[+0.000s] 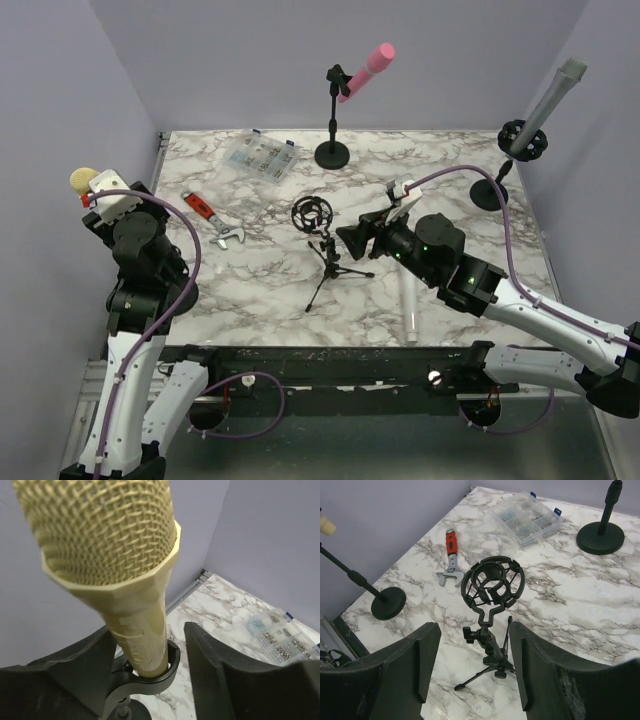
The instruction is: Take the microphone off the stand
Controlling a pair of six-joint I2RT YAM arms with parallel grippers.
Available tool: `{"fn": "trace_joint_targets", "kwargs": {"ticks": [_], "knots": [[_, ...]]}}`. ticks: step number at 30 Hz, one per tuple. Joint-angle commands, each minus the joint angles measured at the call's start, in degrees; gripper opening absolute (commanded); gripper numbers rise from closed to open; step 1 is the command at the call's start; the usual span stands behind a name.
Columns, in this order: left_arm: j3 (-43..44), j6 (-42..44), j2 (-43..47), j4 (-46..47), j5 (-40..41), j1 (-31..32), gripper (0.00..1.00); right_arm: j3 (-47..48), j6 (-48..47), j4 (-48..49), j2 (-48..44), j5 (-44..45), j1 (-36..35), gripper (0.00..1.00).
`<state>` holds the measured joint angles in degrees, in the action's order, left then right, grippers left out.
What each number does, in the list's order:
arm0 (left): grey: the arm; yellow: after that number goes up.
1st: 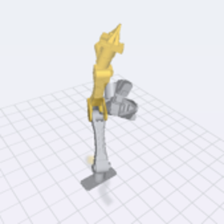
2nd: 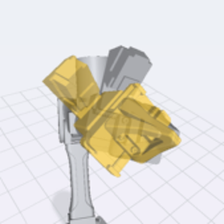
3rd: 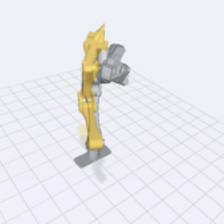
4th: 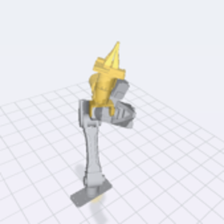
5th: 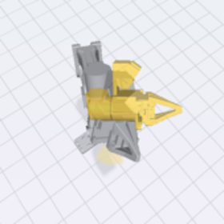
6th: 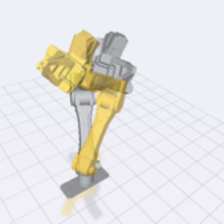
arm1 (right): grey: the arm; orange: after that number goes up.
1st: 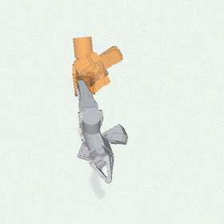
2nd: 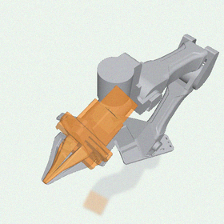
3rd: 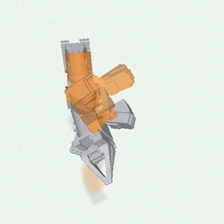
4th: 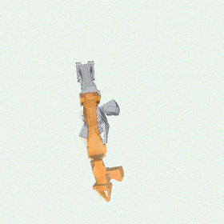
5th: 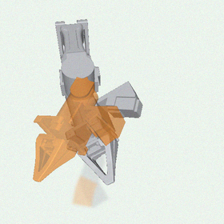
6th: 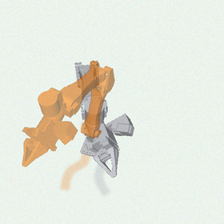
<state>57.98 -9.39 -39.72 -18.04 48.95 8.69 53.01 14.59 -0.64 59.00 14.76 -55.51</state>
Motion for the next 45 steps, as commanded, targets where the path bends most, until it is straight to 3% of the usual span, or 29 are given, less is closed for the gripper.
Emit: {"fn": "trace_joint_targets", "kwargs": {"ticks": [1,2,6,10,12,16,23,25,33,38,39,42,45], "knots": [[-2.91,4.34,3.77,8.40,-3.82,-0.33,0.48,-0.32,0.70,0.74,-0.22,-1.28,-0.10,0.66],[-2.79,4.38,4.35,7.81,-4.84,-0.34,0.40,-0.35,0.91,0.75,-0.06,-1.25,-0.10,0.66],[-3.57,4.67,7.37,7.33,-10.33,-0.34,0.28,0.49,1.46,0.80,0.89,-1.71,-0.05,0.66],[-2.98,4.98,9.77,5.52,-11.93,-0.29,0.06,0.73,1.95,-0.57,1.30,-1.49,-0.06,0.66],[-2.72,3.89,10.77,4.20,-13.86,-0.34,0.00,0.77,2.14,-0.24,1.65,-1.67,-0.06,0.66],[-0.58,-0.10,11.39,-0.85,-22.35,-0.34,0.00,2.39,2.58,-1.16,3.42,-2.45,-0.10,0.66],[3.20,-3.99,8.69,-5.75,-56.61,-0.29,0.00,4.57,3.24,-1.84,5.22,-4.23,-0.05,0.66],[4.64,-4.92,6.96,-6.76,-63.16,-0.26,0.00,4.47,3.16,-1.29,5.34,-4.44,-0.08,0.66],[6.24,-6.78,3.50,-7.28,-71.69,1.51,0.00,5.91,3.52,-1.73,6.80,-5.06,-0.06,0.66],[5.22,-5.48,2.25,-8.71,-71.04,4.18,0.00,7.52,2.23,-0.12,9.52,-13.29,-0.14,0.74],[5.29,-5.48,2.12,-9.12,-71.02,4.16,0.00,8.41,1.76,-0.21,10.45,-15.71,-0.20,0.75],[5.14,-5.76,2.60,-9.21,-70.55,4.23,0.36,12.04,-0.46,-1.37,13.04,-16.97,-1.96,0.79],[4.91,-5.59,3.61,-9.25,-69.73,4.16,0.57,14.86,-2.19,-1.00,15.20,-17.23,-3.80,0.84]]}}
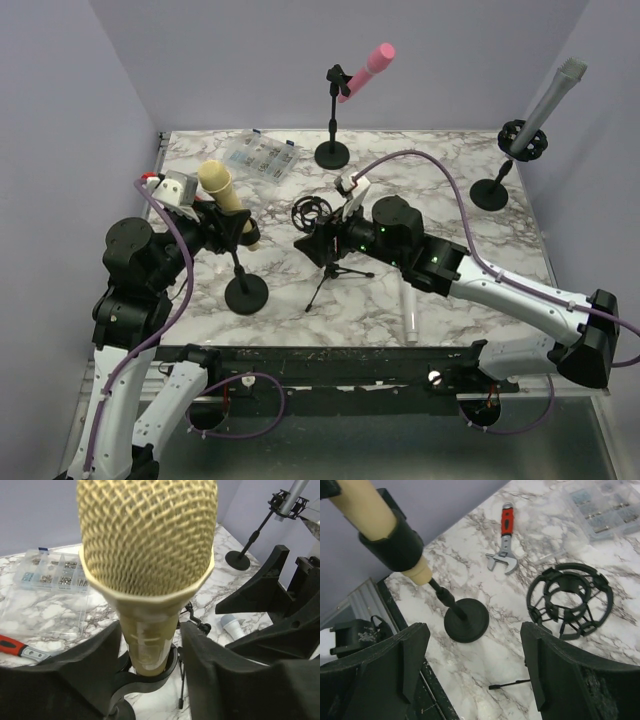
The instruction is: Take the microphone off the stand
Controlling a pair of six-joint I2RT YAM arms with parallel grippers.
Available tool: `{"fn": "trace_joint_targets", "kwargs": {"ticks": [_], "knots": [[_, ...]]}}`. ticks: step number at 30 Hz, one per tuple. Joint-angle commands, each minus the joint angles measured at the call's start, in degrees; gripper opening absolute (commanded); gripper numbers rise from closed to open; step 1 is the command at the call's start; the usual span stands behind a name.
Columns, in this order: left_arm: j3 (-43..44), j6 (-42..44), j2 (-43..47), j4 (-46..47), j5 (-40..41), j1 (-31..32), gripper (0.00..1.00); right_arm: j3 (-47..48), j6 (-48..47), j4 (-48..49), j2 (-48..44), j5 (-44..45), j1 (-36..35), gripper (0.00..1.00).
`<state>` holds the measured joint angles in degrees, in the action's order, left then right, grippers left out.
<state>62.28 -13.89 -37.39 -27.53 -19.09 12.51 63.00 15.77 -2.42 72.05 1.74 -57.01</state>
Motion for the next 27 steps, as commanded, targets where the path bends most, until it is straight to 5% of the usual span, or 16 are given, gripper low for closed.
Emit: {"fn": "trace_joint_targets", "kwargs": {"ticks": [1,6,14,18,22,27], "knots": [[0.77,-0.95,1.67,-0.22,-1.21,0.40,0.61,5.97,-3.34,1.13,2.75,-4.64,-2.42,0.86],[1.00,0.36,4.69,-2.86,-0.16,0.41,0.98,11.79,-3.12,3.54,6.55,-7.63,-3.92,0.89],[0.30,1.46,14.08,-8.33,6.63,0.33,0.99,20.74,-3.64,4.30,14.01,-7.30,-8.07,0.89],[-1.58,-0.46,22.64,-10.48,20.73,0.37,0.99,26.61,-2.81,2.52,18.10,0.40,-9.48,0.75],[-4.33,-3.91,29.67,-13.23,31.83,0.43,0.99,32.05,-3.47,-0.85,21.99,6.83,-11.67,0.74],[-7.01,-4.92,33.26,-15.24,35.40,0.41,0.99,38.40,-5.83,-3.34,27.09,20.30,-15.75,0.74]]}}
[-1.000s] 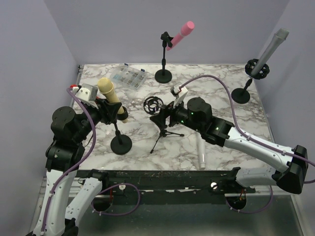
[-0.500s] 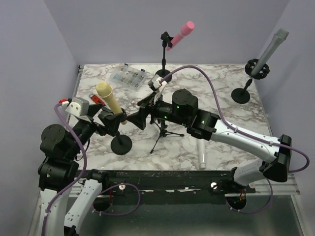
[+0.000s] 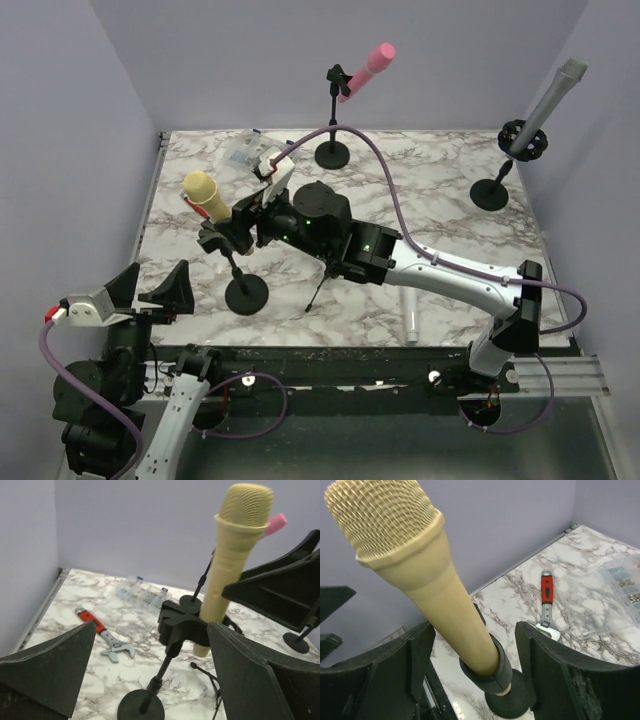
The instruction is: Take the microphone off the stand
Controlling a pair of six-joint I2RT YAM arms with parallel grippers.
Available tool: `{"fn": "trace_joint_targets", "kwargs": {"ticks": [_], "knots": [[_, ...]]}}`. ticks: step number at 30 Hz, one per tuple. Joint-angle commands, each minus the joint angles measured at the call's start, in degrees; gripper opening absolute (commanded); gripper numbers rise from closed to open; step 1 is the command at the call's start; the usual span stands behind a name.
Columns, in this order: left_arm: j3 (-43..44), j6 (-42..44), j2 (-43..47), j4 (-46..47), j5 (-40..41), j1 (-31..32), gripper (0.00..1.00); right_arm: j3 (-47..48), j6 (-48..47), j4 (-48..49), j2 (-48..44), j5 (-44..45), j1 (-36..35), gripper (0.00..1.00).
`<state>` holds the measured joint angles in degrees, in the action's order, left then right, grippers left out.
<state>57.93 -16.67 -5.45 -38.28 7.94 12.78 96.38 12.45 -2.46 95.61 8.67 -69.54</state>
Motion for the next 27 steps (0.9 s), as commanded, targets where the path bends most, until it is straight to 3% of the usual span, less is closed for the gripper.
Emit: {"fn": "trace_joint_targets", "kwargs": {"ticks": [1,6,11,12,14,16,27], "knots": [[-2.78,-2.27,1.40,-4.80,8.31,0.15,0.99,6.32,-3.16,-3.74,4.67,16.67,-3.79,0.73],[-3.84,-2.84,1.44,-4.72,6.58,0.14,0.99,8.21,-6.58,-2.30,6.79,17.80,-5.53,0.71],[-5.25,-3.11,0.58,-3.96,3.45,0.14,0.99,9.44,-8.15,-2.29,8.57,17.32,-5.69,0.57],[-5.43,-3.05,0.42,-3.67,2.59,0.14,0.99,9.44,-8.56,-2.22,8.69,16.39,-5.67,0.49],[-6.02,-2.36,0.20,-2.68,-0.92,0.14,0.99,8.79,-9.50,-1.75,8.42,14.62,-5.70,0.21],[-6.56,-1.97,0.19,-1.40,-4.82,0.15,0.99,7.92,-10.68,-1.33,7.67,12.52,-5.56,0.01],[-8.19,1.94,-3.52,2.21,-17.52,0.15,0.99,-3.50,-8.09,3.27,-1.22,-19.47,4.82,0.01]]}}
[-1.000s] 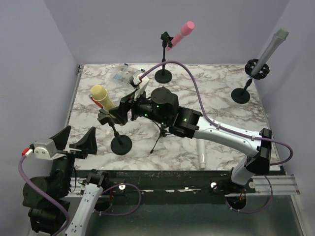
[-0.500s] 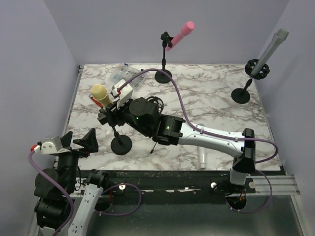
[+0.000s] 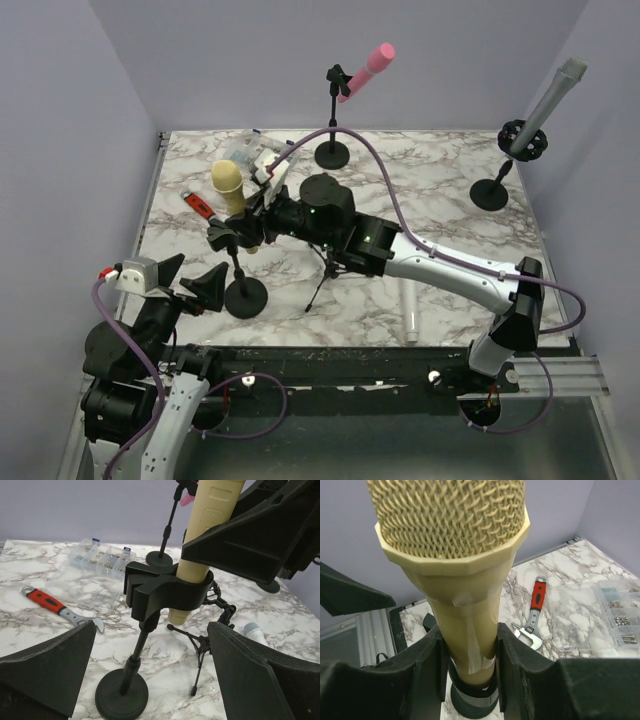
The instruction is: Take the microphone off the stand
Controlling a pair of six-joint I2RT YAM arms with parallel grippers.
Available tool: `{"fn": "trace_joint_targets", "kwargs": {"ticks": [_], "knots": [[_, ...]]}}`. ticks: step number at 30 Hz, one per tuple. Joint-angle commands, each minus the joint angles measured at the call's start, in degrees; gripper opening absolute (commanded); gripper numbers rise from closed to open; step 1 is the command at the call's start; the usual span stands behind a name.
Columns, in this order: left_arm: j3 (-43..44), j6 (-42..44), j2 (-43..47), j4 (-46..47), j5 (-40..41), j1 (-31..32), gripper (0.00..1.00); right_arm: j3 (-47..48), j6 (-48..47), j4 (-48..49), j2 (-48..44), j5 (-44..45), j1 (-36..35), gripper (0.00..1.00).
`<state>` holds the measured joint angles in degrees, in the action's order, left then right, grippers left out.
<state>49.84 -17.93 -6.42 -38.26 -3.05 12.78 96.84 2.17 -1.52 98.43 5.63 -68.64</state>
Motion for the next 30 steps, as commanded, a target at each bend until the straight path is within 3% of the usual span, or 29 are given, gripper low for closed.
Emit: {"fn": "trace_joint_targets", "kwargs": {"ticks": [1,8,14,18,30], "knots": [[0.13,3.58,-3.09,2.13,-7.21,0.20,0.99,-5.28,2.38,3.62,-4.81,-19.29,5.02,0.00],[2.99,6.77,-9.71,2.71,-13.96,0.14,0.99,-10.68,3.65,9.25,-6.46,-31.27,10.35,0.01],[4.05,6.93,-14.54,2.60,-13.41,0.16,0.99,-12.07,5.53,12.50,-5.97,-40.99,14.73,0.01],[5.71,6.51,-17.84,2.31,-17.61,0.17,0.99,-11.83,8.15,14.93,-3.96,-48.52,17.66,0.01],[12.30,8.07,-27.01,-0.97,-18.32,-0.10,0.99,-8.78,15.81,20.27,2.14,-58.20,22.53,0.01]]}}
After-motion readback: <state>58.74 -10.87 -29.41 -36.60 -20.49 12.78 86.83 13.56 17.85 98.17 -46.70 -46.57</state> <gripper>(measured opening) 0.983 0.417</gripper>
